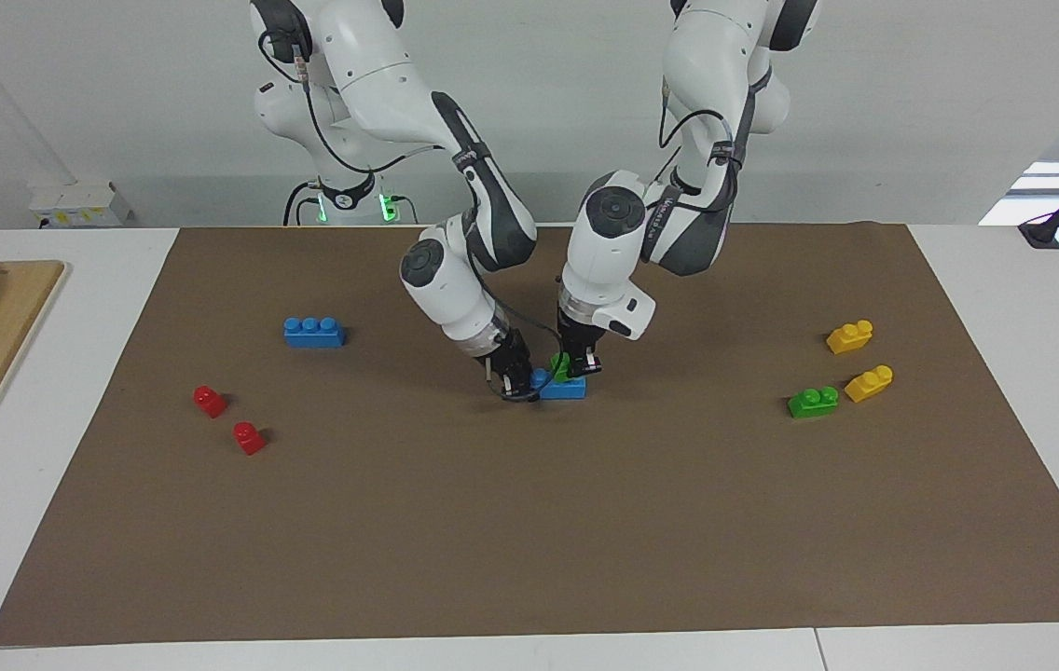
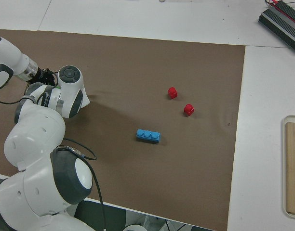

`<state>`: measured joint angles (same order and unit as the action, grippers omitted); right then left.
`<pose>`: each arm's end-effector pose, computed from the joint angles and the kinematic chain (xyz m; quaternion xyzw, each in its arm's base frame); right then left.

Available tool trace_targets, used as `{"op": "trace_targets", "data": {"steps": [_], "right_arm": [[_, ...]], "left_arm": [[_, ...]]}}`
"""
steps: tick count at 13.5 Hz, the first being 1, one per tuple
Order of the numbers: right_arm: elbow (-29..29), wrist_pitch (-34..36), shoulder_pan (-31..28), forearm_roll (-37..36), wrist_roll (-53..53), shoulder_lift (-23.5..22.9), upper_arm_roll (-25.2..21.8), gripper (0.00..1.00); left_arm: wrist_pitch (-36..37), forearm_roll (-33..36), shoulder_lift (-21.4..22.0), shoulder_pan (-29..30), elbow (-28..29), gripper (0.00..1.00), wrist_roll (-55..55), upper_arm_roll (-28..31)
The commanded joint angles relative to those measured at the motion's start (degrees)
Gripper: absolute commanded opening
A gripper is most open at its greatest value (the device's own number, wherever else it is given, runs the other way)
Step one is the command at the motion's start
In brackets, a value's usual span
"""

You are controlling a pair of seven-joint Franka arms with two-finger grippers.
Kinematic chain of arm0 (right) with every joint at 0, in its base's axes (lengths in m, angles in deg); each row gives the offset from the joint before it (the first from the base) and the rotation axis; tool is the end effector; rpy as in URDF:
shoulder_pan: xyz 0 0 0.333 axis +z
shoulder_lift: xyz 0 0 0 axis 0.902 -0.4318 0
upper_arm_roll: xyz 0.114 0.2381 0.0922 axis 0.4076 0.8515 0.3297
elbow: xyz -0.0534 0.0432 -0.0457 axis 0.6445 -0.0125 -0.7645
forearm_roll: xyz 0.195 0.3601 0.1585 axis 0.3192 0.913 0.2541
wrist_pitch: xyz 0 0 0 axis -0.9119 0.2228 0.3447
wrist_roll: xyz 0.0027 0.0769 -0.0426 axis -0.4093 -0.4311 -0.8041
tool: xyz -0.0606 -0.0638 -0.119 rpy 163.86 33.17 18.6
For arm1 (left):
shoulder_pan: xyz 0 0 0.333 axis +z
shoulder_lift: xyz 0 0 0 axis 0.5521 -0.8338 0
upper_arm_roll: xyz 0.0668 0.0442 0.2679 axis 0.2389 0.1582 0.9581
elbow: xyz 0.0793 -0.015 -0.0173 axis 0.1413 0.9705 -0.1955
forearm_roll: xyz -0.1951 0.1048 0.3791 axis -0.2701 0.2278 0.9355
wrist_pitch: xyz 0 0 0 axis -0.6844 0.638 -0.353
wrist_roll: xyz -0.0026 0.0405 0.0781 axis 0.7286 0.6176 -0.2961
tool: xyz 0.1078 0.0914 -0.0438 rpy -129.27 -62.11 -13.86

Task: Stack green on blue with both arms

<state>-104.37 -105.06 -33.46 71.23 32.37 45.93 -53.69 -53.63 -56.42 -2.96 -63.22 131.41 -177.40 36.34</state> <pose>0.5663 0.3472 0.1678 -0.6771 0.6993 0.1373 0.1836 0.5458 -0.4036 0.2742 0.6491 0.7592 -0.0366 0.0300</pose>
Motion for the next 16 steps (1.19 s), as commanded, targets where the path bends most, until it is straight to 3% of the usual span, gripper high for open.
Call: {"op": "trace_targets", "data": {"steps": [1,15,16], "right_arm": [[-2.52,-1.47,-2.05,3.08,-4.19,-0.05,-0.12,0.00],[-3.22,-1.91,-2.14,4.32,-5.69,-0.05,-0.12,0.00],[-3.22,-2.00,-2.05,4.24,-5.86,-0.23,-0.12,0.00]], "left_arm": [[-1.69,1.01,-0.08,-0.79,2.37,0.00,2.54,0.35],[-7.66,1.01,-0.60,-1.40,6.59,0.00,5.81,0.44],[-7.40,1.01,-0.60,-1.31,6.59,0.16,7.72,0.44]]}}
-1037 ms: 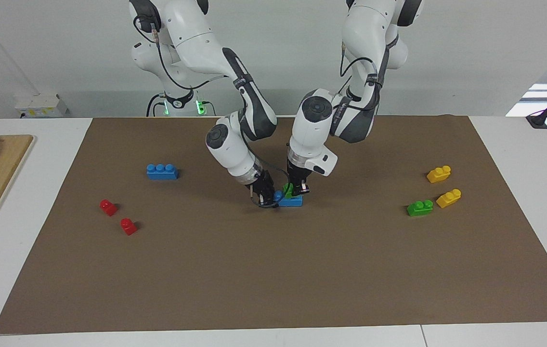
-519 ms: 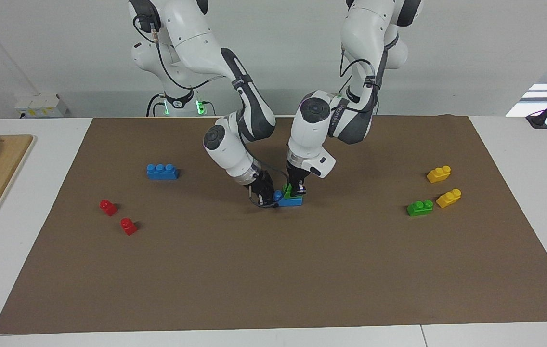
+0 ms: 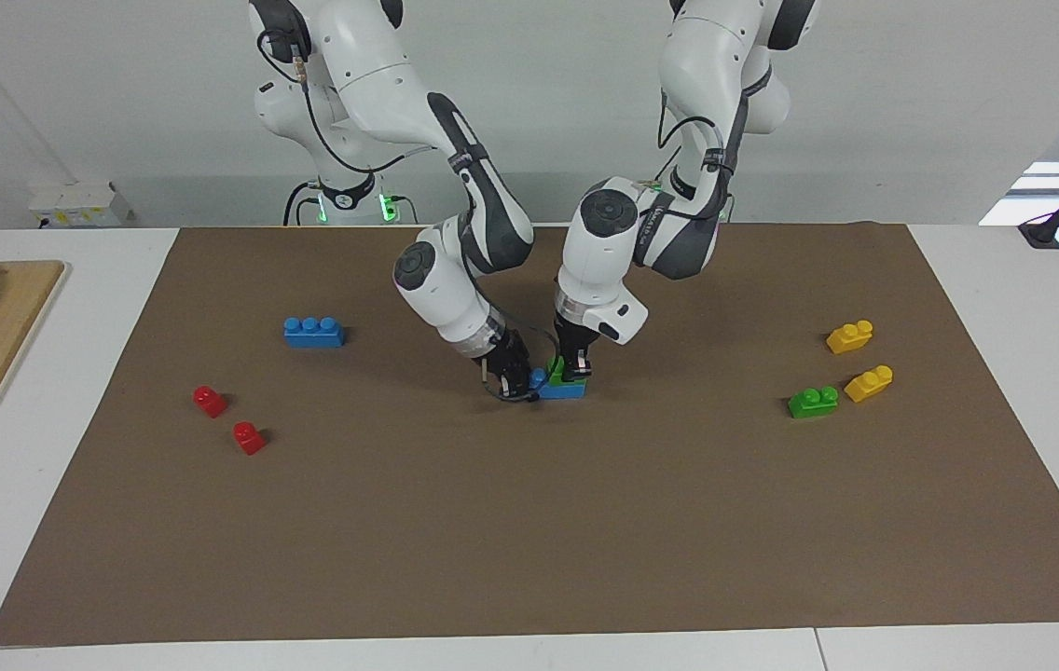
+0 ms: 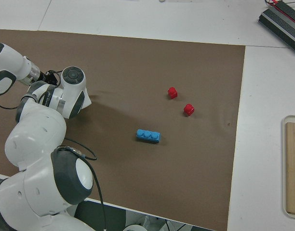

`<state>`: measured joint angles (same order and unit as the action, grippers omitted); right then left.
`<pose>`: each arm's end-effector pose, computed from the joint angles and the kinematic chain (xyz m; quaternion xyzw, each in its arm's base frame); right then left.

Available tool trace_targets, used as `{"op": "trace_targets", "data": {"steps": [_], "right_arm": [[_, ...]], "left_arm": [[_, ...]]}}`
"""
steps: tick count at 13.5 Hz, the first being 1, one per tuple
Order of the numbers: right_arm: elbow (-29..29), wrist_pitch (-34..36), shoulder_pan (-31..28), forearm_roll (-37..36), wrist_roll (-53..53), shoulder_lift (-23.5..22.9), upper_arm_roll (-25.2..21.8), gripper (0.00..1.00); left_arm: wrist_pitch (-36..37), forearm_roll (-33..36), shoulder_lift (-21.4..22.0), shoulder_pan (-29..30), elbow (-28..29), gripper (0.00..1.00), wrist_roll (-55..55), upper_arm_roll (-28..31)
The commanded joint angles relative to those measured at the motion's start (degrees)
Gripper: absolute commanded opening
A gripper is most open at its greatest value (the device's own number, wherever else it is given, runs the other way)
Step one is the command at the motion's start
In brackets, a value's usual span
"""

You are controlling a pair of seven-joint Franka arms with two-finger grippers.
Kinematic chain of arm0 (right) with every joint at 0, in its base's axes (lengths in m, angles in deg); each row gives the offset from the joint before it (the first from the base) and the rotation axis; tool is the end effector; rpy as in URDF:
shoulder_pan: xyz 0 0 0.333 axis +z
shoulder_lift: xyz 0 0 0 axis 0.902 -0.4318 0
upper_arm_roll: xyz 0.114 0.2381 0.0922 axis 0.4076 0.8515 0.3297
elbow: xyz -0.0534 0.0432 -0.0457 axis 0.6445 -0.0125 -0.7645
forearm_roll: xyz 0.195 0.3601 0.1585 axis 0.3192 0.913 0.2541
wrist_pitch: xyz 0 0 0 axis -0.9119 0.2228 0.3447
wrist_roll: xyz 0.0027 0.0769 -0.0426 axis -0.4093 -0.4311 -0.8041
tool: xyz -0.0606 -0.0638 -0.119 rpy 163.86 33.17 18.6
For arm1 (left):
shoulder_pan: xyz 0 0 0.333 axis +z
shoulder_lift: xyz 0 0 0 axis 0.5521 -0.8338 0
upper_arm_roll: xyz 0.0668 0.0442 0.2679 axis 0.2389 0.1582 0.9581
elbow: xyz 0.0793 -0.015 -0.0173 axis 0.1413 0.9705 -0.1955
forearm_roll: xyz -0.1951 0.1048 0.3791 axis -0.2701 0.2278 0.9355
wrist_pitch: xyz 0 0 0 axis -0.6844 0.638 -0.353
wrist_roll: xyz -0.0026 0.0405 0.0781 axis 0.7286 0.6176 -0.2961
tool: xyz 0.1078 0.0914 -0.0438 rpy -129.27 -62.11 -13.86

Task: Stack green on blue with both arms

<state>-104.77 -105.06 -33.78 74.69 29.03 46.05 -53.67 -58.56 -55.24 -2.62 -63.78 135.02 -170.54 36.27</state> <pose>0.5661 0.3432 0.1660 -0.6753 0.6963 0.1473 0.1934 0.5366 -0.4048 0.2547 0.7005 0.7118 -0.0236 0.0451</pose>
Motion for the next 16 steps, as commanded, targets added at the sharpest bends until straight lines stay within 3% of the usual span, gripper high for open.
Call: {"op": "trace_targets", "data": {"steps": [1,2,7,11,12,13,14,16], "right_arm": [[-2.82,-2.00,-1.72,0.86,-2.53,-0.35,-0.14,0.00],[-2.82,-2.00,-1.72,0.78,-2.53,-0.35,-0.14,0.00],[-2.73,-2.00,-1.81,0.78,-2.53,-0.35,-0.14,0.00],[-2.38,-1.56,-1.90,0.86,-2.09,-0.35,-0.14,0.00],[-2.12,-1.30,-2.07,0.86,-2.01,-0.35,-0.14,0.28],[-1.86,-1.38,-2.07,2.52,-2.00,-0.44,-0.14,0.64],[-1.16,-1.30,-1.98,4.27,-1.92,-0.52,-0.14,0.80],[-0.54,-1.12,-2.07,4.64,-1.92,-0.52,-0.14,0.88]], "left_arm": [[-2.04,-0.17,-0.94,-0.75,2.98,0.55,2.72,0.51],[-1.95,-0.17,-0.94,-0.84,2.89,1.00,2.91,0.51],[4.10,-0.17,0.20,-0.49,0.87,1.00,6.86,0.77],[9.64,-0.17,6.16,3.19,0.25,1.00,7.91,1.21],[11.13,-0.17,7.57,4.16,0.25,1.00,9.66,1.21],[12.89,-0.17,8.80,5.04,0.25,1.00,11.59,1.21],[14.47,-0.17,10.12,5.74,0.34,1.00,13.26,1.21],[19.20,-0.17,12.32,7.68,0.34,1.00,18.44,1.21]]}}
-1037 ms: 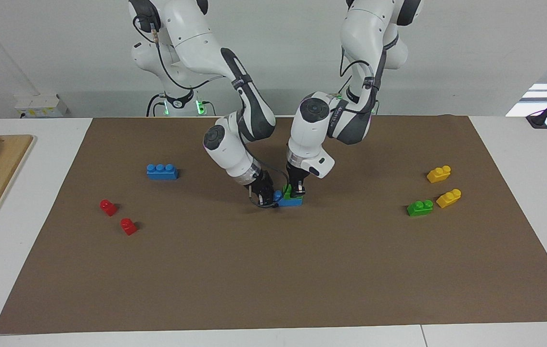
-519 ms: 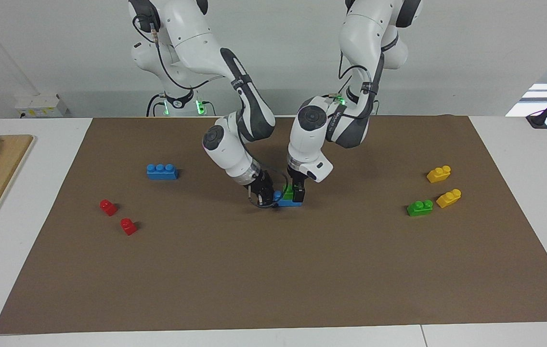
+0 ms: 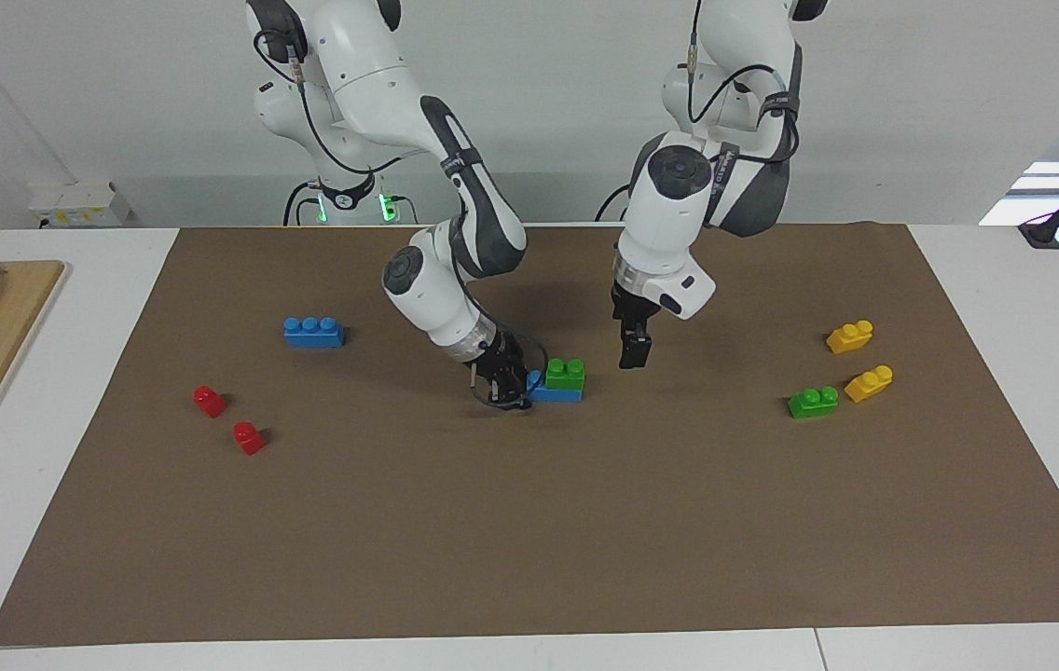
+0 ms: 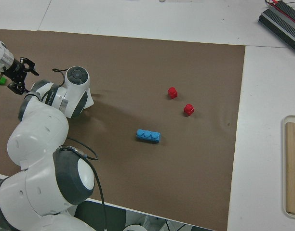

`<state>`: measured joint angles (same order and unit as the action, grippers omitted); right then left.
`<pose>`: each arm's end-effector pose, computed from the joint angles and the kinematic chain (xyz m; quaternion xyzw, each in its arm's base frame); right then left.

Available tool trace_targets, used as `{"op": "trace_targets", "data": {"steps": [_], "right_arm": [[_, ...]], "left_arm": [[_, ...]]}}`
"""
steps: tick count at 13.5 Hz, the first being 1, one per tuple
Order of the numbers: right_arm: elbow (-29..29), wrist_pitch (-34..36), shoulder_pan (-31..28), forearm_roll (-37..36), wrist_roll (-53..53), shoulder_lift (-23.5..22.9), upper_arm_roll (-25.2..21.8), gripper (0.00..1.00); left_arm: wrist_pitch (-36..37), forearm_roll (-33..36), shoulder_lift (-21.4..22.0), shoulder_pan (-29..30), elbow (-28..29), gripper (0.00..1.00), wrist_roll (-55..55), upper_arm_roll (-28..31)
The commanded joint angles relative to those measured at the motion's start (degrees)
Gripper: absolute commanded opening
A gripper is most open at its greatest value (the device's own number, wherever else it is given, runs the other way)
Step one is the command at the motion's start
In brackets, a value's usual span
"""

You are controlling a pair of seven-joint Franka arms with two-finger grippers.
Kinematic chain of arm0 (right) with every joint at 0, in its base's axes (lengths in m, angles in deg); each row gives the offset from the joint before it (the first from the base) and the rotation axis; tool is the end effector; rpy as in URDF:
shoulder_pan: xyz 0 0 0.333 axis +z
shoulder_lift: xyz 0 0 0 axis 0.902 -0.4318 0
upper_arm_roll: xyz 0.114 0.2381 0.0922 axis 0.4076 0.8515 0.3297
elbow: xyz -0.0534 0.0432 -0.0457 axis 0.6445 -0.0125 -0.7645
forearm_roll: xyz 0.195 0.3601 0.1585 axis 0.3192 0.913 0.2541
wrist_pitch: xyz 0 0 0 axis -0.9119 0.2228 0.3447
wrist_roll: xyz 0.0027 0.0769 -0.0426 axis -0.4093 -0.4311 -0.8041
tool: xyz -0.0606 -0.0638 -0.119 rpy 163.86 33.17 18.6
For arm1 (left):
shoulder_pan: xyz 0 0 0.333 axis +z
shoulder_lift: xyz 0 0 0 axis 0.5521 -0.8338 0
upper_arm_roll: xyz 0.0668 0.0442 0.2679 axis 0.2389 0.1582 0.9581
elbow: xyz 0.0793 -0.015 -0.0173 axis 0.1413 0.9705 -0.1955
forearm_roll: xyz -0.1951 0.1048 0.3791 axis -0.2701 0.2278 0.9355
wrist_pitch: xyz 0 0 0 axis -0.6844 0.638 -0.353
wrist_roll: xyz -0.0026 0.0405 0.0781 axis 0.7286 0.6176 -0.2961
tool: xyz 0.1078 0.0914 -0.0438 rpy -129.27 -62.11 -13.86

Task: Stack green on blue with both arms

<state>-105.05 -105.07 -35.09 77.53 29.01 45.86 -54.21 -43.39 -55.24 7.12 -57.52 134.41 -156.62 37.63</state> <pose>0.5748 0.3236 0.1615 -0.6476 0.7192 0.1555 0.1980 0.5590 -0.3166 0.3463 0.7434 0.6686 -0.0192 0.0050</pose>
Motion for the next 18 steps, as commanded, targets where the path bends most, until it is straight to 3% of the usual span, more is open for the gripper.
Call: {"op": "trace_targets", "data": {"steps": [1,6,9,13,15,18], "right_arm": [[-0.08,-1.11,-0.77,1.98,-1.90,-0.34,0.39,0.94],[4.57,6.35,-5.33,2.07,-2.07,-0.17,0.39,0.98],[5.99,9.70,-8.14,1.02,-3.38,1.58,0.04,1.00],[6.08,10.58,-11.74,-4.33,-14.52,5.19,-0.05,1.00],[6.69,14.69,-15.08,-8.37,-23.20,6.68,-0.13,1.00],[6.96,18.66,-18.16,-18.81,-39.46,7.83,-0.22,1.00]], "left_arm": [[6.67,-0.17,3.98,2.29,1.20,1.00,8.03,-0.15],[15.13,-0.17,11.45,10.72,1.65,1.00,29.38,-0.15],[18.82,-0.17,13.83,15.30,1.73,1.00,43.51,-0.15],[21.20,-0.17,15.24,20.57,1.47,1.00,63.83,-0.06],[21.21,2.54,15.15,21.63,0.86,1.00,70.17,-0.06],[19.02,6.60,14.71,23.90,-0.12,1.00,81.84,0.12]]}}
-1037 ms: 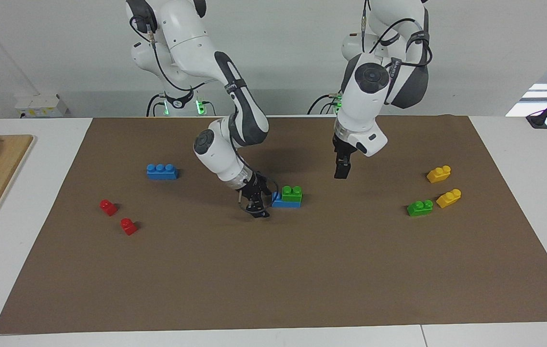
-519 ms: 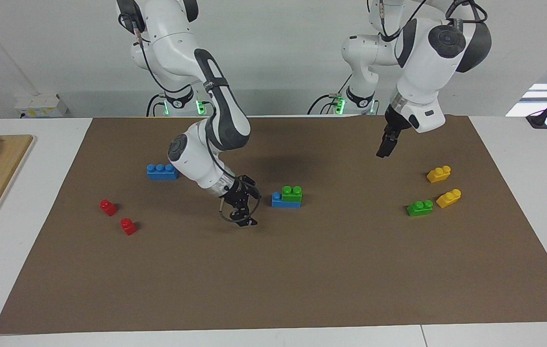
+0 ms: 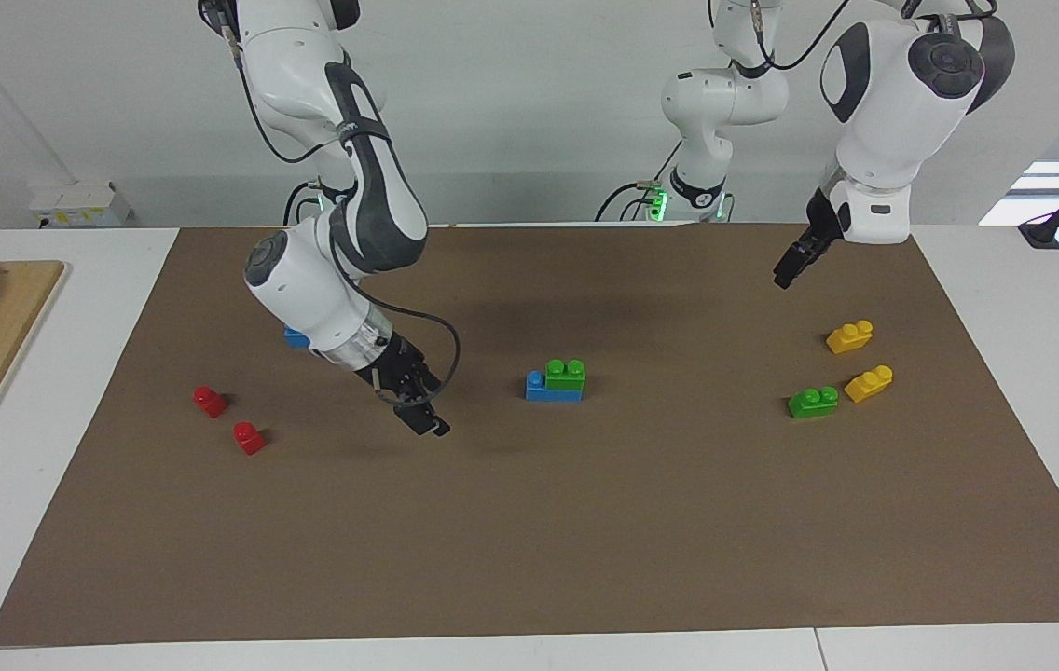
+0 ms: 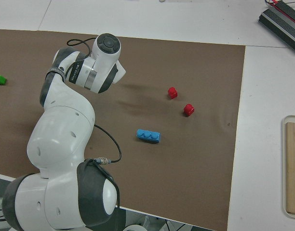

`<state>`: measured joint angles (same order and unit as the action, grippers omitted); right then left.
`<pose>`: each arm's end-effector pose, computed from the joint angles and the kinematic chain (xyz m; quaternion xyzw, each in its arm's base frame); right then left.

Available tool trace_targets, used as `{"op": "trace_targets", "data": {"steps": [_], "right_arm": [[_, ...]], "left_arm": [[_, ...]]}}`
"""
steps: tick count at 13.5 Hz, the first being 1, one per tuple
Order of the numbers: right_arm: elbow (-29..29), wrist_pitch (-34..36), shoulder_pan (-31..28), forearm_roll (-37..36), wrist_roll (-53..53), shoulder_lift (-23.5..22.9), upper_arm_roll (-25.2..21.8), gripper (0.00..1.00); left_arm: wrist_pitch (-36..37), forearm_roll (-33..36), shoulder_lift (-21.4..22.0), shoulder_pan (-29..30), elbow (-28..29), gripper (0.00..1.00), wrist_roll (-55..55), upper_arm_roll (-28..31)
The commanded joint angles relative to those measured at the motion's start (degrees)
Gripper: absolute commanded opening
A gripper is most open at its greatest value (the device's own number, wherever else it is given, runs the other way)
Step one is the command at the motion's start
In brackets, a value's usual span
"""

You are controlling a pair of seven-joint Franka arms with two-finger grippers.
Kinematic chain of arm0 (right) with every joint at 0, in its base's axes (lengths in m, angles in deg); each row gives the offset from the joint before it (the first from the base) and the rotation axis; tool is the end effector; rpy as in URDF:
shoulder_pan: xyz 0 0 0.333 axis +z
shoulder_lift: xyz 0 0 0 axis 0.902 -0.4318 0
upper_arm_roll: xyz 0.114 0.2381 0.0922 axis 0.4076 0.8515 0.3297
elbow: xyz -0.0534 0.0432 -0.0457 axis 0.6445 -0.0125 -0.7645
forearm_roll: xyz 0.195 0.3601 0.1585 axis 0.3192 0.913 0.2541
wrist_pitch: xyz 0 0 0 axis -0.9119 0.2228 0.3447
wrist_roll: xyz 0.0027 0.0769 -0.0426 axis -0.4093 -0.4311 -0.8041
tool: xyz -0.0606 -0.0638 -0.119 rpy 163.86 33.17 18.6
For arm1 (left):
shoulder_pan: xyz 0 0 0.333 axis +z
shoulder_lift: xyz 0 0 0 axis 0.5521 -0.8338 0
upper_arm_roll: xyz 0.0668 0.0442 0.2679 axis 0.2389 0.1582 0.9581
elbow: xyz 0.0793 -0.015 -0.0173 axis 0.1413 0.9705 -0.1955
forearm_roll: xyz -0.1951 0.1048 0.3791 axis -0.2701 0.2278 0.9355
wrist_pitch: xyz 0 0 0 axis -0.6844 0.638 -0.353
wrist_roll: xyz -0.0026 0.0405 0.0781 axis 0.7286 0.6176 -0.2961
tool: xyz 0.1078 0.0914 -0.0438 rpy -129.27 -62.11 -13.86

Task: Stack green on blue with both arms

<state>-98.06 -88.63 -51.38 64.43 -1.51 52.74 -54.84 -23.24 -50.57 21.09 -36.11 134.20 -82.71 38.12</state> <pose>0.6610 0.1728 0.2764 -0.8187 0.5245 0.0699 0.2231 0.5673 -0.0674 0.4684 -0.9620 -0.2659 0.0376 0.0494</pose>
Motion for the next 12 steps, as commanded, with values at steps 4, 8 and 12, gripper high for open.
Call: {"op": "trace_targets", "data": {"steps": [4,8,12], "right_arm": [[4.26,14.67,-6.00,-13.48,-24.33,2.27,0.33,1.00],[9.71,26.20,-7.86,-25.58,-35.86,6.39,0.41,1.00],[10.16,32.71,-9.61,-29.92,-43.79,12.19,0.32,1.00]], "left_arm": [[-0.17,1.32,0.84,7.17,0.54,1.00,22.04,-0.55],[1.22,-1.22,-0.12,6.73,-1.64,1.00,22.12,-0.73],[5.89,-1.41,-5.41,6.64,-7.82,1.00,29.63,-0.64]]}}
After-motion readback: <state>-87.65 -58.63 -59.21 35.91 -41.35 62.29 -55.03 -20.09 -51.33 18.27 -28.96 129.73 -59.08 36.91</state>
